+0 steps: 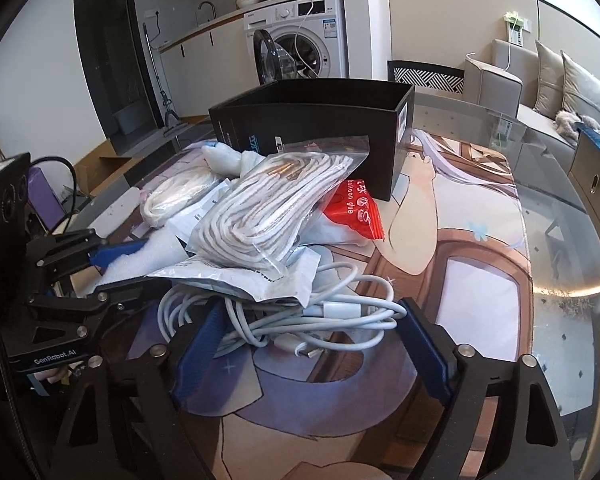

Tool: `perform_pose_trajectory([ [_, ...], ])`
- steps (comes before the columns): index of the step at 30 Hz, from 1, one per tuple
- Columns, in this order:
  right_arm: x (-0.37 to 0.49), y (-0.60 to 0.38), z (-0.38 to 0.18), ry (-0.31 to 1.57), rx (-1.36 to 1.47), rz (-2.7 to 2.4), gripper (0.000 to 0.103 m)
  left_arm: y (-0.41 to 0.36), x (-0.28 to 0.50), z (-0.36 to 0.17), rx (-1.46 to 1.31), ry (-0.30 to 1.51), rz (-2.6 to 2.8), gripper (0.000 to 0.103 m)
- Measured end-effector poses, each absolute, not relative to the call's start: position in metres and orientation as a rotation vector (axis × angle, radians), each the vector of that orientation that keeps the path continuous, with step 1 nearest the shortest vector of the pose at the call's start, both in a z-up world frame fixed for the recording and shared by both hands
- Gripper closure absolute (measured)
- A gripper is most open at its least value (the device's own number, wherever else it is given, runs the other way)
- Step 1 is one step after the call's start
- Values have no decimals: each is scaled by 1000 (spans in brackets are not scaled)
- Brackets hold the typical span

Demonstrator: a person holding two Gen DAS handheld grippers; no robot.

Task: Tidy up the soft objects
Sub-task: 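Grasp the white foam piece with the left tool while the right tool grasps the loose white cable, then carry the foam piece and cable bundle over the black box with both tools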

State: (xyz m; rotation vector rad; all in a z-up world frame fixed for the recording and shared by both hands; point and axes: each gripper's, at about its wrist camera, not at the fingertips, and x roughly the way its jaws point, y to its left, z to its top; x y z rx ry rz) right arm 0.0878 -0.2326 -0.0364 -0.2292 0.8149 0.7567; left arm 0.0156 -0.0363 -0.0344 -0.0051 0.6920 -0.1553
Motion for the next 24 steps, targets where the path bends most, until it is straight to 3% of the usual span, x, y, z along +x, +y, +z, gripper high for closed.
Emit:
perform_pose_trajectory([
  [6, 84, -240, -34, 806, -193, 780, 26, -35, 14, -32, -20, 682, -165, 68],
  [24, 62, -277, -2, 669, -133, 718, 27, -18, 8, -9, -70, 601, -135, 68],
])
